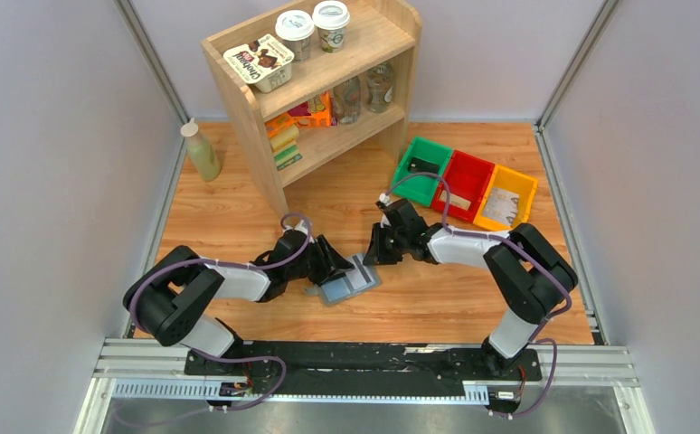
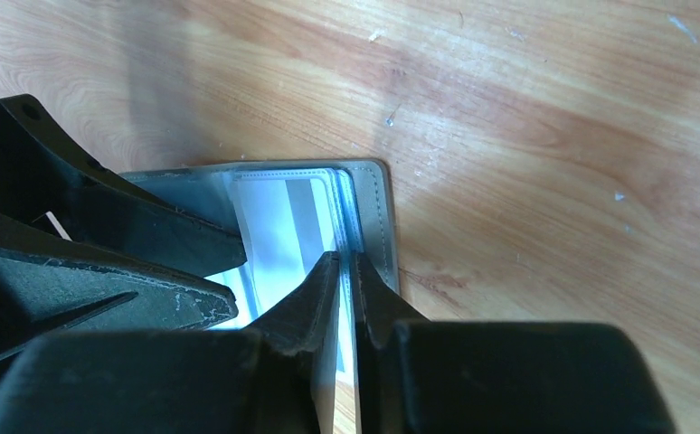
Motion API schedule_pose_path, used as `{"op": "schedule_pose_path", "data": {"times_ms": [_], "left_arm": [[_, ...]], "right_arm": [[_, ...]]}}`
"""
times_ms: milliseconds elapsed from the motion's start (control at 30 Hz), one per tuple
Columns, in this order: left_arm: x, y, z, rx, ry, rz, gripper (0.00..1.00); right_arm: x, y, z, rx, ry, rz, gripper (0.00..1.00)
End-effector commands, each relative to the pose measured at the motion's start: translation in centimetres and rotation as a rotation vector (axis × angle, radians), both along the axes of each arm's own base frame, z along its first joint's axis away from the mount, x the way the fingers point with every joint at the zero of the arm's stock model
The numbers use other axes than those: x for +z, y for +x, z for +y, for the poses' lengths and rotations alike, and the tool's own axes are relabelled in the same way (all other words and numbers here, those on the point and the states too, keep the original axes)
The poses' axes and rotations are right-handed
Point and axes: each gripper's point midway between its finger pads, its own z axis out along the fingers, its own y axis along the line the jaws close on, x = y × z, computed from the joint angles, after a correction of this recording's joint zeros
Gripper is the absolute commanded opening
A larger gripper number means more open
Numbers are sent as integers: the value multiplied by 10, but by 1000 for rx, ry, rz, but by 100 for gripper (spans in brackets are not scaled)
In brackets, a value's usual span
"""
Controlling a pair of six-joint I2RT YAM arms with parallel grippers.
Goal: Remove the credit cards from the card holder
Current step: Remove the credit card from the card holder.
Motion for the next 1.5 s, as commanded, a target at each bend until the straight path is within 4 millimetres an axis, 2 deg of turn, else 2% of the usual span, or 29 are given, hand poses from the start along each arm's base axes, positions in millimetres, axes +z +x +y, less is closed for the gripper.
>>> {"op": "schedule_pose_path", "data": {"times_ms": [0,133,200,367,500,600,800,933,1133,1333,1467], "left_arm": [[-39,-24,21,30,98,147,52],[-55,-35,38,81,166,226,53],[-54,-35,42,87,179,218,53],[-48,-29,30,49,136,182,52],[-33,-19,10,14,27,117,43],[-15,-11,-1,-7,-48,56,35],[17,-2,-6,0,-126,-59,26],[30,1,-8,1,-159,-104,22],[27,2,-5,13,-153,-110,21],[23,2,-7,17,-168,-95,20],[26,3,-9,21,-190,-98,11]], "right_arm": [[-43,-14,-30,19,-171,49,11],[-44,-16,-31,19,-173,52,11],[-44,-17,-31,15,-172,54,11],[-43,-19,-26,22,-141,64,11],[-43,-21,-21,22,-112,77,11],[-46,-23,-20,19,-101,91,11],[-43,-24,-17,25,-79,90,11],[-32,-24,-12,34,-47,85,11],[-15,-24,-6,65,-24,66,13],[-8,-30,-2,104,-44,41,14],[-11,-31,-4,107,-69,33,15]]}}
